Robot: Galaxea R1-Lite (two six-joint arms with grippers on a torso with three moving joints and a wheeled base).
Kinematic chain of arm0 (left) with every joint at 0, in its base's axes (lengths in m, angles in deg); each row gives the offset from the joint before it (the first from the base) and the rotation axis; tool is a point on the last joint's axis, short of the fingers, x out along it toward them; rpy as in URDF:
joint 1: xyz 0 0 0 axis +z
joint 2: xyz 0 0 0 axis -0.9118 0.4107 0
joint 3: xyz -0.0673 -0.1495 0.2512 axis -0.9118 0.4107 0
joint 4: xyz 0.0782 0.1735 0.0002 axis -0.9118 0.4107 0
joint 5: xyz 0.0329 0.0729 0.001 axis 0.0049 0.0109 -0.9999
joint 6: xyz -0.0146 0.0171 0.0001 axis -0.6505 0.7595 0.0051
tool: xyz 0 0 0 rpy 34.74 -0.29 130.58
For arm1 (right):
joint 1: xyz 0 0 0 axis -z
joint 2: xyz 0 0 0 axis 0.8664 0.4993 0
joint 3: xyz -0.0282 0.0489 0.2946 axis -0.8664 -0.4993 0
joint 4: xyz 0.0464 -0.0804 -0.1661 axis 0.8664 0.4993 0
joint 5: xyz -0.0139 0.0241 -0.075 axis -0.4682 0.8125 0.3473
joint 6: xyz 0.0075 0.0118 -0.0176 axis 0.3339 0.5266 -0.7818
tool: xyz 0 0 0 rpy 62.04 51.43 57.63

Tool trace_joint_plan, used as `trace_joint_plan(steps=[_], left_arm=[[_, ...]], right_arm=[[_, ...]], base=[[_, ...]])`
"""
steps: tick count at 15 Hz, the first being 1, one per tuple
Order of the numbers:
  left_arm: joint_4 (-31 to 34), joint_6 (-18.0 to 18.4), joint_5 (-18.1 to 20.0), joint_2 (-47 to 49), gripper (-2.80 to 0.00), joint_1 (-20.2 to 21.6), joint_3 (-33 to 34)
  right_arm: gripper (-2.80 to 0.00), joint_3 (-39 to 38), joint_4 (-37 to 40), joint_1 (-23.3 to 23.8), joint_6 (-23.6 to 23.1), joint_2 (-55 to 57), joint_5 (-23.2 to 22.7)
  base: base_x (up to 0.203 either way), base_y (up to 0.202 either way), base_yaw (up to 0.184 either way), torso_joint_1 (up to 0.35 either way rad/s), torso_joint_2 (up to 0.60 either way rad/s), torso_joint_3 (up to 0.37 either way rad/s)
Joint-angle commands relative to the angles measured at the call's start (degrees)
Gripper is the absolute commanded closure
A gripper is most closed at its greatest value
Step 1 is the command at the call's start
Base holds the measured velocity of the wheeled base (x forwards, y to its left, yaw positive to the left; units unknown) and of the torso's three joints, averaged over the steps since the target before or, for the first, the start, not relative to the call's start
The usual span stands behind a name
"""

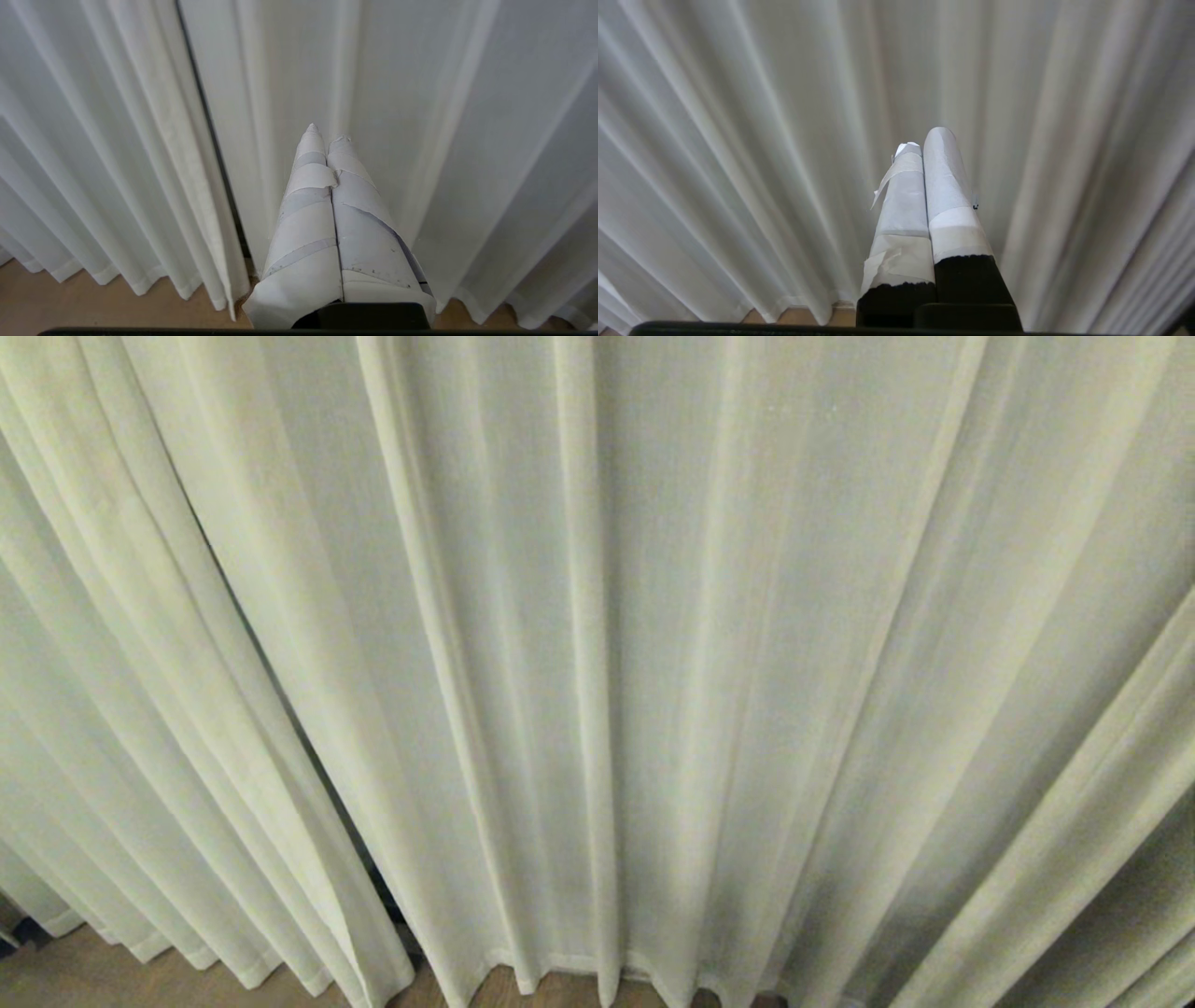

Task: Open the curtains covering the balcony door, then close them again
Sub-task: Close the outer curtains on both sides

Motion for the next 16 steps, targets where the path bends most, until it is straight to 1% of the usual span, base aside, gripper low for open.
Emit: trace_joint_plan(steps=[1, 4, 16], left_arm=[[0.0, 0.0, 0.0, -0.1, 0.0, 0.0, 0.0], [-0.2, 0.0, 0.0, -0.1, 0.0, 0.0, 0.0], [-0.2, -0.2, 0.0, -0.1, 0.0, 0.0, 0.1]], right_arm=[[0.0, 0.0, -0.1, 0.0, 0.1, 0.1, 0.0], [0.0, 0.0, -0.1, 0.0, 0.1, 0.1, 0.0], [0.0, 0.0, -0.2, 0.0, -0.1, 0.1, 0.0]], base=[[0.0, -0.191, 0.004, 0.008, 0.01, 0.002], [0.0, -0.131, -0.005, -0.001, 0.0, 0.002], [0.0, 0.0, 0.0, 0.0, 0.0, 0.0]])
